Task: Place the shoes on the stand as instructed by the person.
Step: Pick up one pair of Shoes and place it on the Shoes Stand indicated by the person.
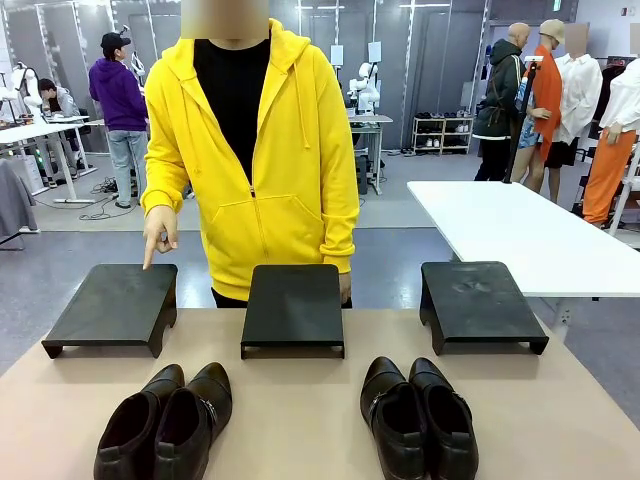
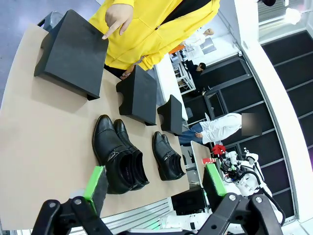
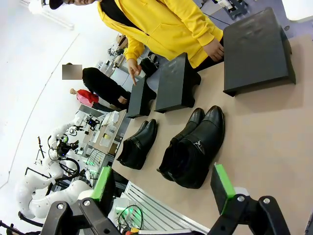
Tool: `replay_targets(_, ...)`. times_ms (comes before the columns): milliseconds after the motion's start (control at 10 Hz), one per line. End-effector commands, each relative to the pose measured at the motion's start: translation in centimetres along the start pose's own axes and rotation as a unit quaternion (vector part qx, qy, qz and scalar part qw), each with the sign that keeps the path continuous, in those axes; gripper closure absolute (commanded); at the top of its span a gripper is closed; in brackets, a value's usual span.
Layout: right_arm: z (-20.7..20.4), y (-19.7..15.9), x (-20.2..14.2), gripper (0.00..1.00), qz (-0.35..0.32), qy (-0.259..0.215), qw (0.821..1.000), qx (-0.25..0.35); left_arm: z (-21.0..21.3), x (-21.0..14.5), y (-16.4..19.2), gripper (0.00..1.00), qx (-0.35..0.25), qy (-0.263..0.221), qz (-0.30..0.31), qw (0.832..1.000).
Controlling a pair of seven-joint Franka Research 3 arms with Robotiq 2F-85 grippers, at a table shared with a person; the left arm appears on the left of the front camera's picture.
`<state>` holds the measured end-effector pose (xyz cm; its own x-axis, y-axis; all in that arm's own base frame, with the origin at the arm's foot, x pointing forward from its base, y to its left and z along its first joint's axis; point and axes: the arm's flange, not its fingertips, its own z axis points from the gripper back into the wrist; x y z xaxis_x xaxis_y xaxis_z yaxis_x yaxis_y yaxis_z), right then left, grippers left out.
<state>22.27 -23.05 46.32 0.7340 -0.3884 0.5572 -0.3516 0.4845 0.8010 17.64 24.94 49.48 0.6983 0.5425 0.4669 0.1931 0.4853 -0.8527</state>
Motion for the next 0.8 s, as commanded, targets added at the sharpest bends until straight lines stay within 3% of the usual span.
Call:
replay_targets(0, 0.0, 0.0, 0.4, 0.0, 0.004, 0.001, 1.0, 0.003, 0.0, 0.0, 0.0, 0.0, 0.0, 0.0, 0.0, 1.0)
replay_targets(200, 0.0, 0.0, 0.4, 0.0, 0.004, 0.001, 1.0, 0.003, -3.1, 4.0, -7.5, 0.0, 0.022, 0.077, -0.072, 0.994)
replay_targets(400, 0.0, 0.0, 0.4, 0.0, 0.004, 0.001, 1.0, 0.003, -8.1, 5.2, -14.2, 0.0, 0.074, 0.174, -0.126, 0.974)
replay_targets(500, 0.0, 0.0, 0.4, 0.0, 0.004, 0.001, 1.0, 0.003, -11.0, 5.0, -17.1, 0.0, 0.106, 0.215, -0.152, 0.959)
replay_targets(700, 0.0, 0.0, 0.4, 0.0, 0.004, 0.001, 1.0, 0.003, -17.9, 2.6, -22.5, 0.0, 0.207, 0.299, -0.203, 0.909)
